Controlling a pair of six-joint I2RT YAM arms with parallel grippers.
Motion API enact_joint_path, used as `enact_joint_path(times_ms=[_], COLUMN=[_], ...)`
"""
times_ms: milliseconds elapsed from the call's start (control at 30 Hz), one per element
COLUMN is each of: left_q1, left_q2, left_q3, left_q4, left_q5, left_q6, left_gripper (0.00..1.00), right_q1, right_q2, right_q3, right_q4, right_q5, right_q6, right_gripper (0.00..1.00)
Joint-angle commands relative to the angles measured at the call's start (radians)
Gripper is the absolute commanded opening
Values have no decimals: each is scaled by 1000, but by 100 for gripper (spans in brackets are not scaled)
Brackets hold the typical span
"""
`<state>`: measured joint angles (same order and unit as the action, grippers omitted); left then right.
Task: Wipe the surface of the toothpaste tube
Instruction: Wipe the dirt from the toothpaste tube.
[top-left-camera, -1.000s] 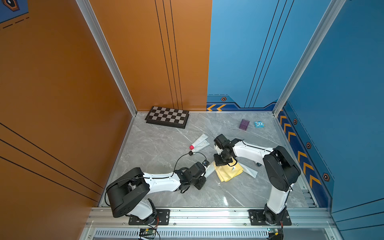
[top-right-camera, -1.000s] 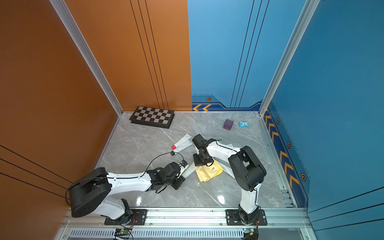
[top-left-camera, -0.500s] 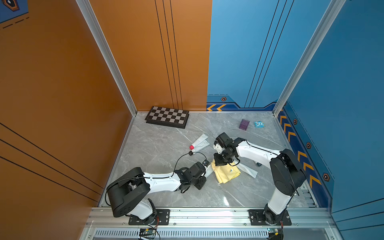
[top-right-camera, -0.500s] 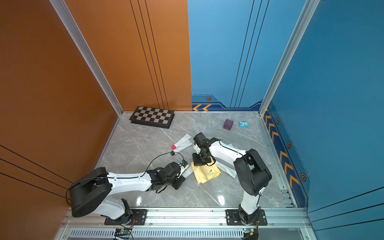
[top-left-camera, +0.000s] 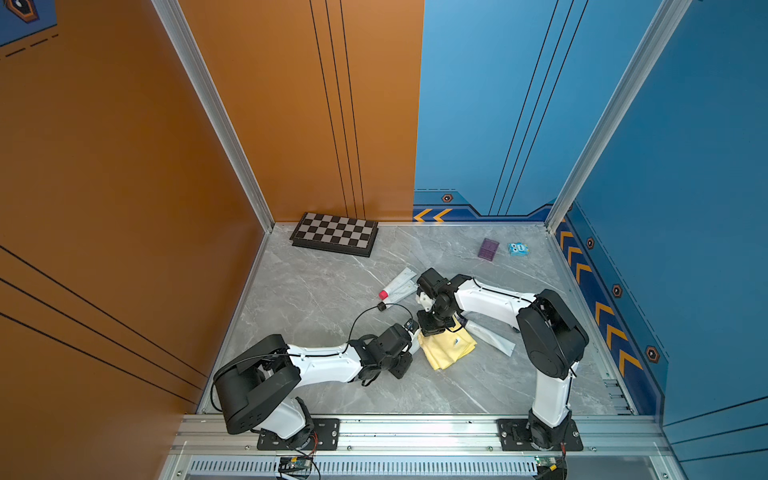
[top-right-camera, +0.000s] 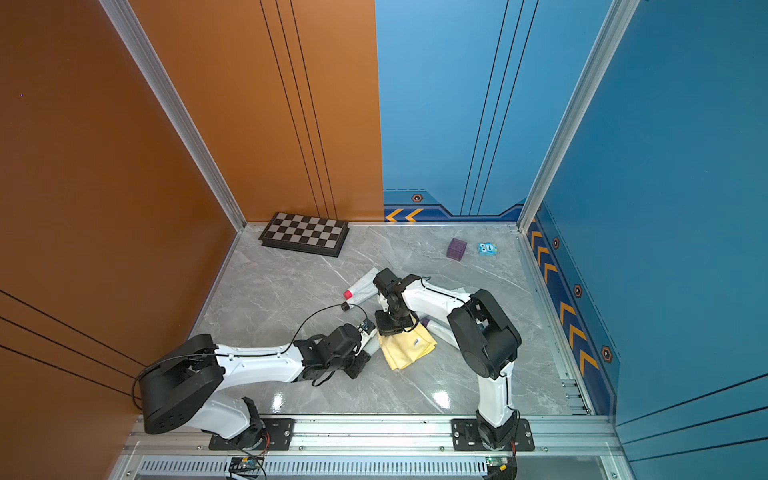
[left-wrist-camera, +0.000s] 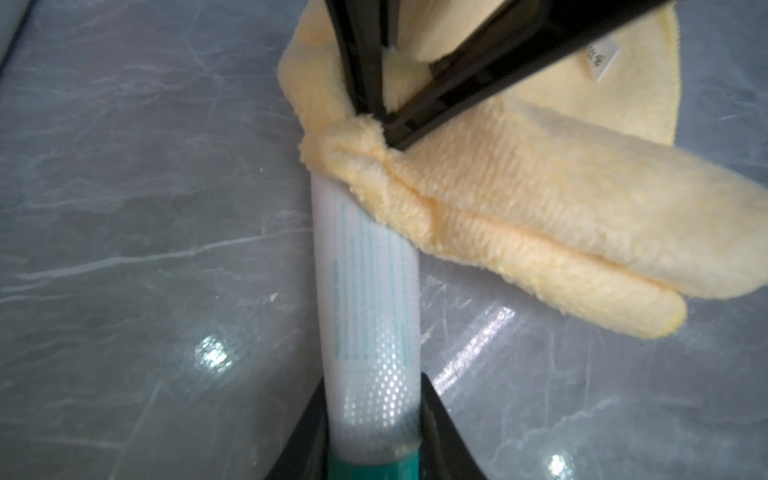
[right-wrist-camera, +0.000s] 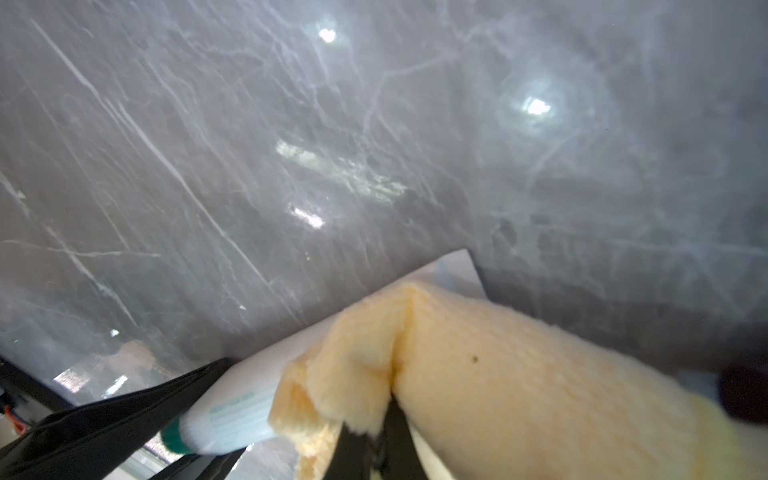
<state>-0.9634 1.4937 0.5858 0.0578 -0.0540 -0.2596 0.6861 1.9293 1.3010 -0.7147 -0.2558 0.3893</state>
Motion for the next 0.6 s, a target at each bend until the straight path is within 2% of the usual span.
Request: enact_joint_path(times_ms=[0,100,200,333,567], left_q1=[-14,-15,-16,-17,-16], left_q2=[31,32,34,35,50], left_q3=[-26,-25,-26,-25,-21], left_q4=[-108,-107,-108,-107,-107], left_q5=[13,11,11,2,-3], left_q6=[8,8,8,5,5], left_gripper=[24,24,24,24,25], right_q1=[-5,-16,-27,-67,-237], right_q2=[135,133,121,29,-199], right_q3=[-65,-78,-77,-97,-91], right_q4=[-1,-2,0,53,72], right_q5=[282,314,295,125,-42], right_q6=[-1,-2,-7,-10,23], right_gripper=[0,0,0,0,0])
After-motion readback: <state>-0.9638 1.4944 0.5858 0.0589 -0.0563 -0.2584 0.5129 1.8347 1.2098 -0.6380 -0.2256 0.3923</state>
